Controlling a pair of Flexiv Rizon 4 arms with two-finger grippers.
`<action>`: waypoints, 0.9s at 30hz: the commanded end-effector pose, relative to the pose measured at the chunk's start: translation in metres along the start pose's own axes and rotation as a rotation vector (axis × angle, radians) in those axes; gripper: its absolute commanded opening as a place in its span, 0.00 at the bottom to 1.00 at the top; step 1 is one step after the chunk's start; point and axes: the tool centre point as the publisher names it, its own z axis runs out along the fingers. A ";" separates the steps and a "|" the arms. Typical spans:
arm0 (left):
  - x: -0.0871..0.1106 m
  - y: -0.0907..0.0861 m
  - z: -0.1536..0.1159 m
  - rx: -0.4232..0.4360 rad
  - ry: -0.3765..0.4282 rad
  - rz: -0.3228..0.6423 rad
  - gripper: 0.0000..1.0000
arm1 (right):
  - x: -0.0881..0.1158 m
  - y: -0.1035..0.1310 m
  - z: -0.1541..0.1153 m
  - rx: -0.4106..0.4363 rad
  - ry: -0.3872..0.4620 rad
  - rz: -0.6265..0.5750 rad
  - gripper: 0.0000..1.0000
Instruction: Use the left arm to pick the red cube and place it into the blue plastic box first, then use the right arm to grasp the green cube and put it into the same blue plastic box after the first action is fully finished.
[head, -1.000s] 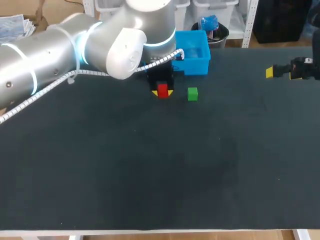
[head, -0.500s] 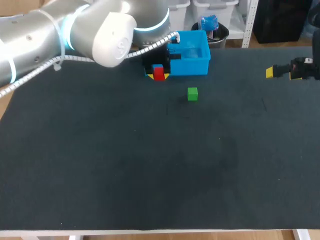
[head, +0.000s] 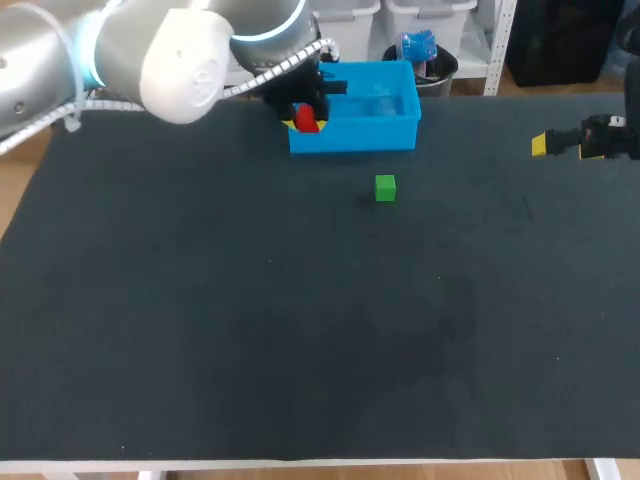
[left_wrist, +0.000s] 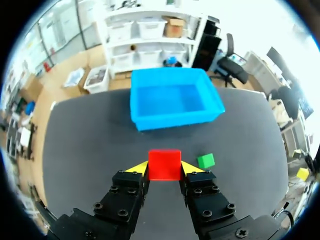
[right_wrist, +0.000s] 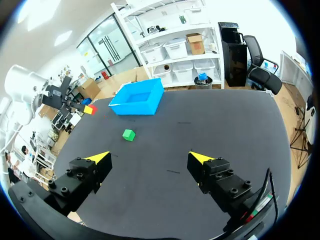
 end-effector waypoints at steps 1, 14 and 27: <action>0.003 0.014 -0.004 0.055 -0.014 0.017 0.00 | 0.000 0.000 0.000 0.001 0.001 0.000 1.00; -0.006 0.041 -0.017 0.200 -0.156 0.217 0.00 | 0.000 0.000 0.000 0.001 0.001 0.000 1.00; -0.008 0.043 -0.022 0.358 -0.251 0.422 0.00 | 0.000 0.000 0.000 0.001 0.001 0.000 1.00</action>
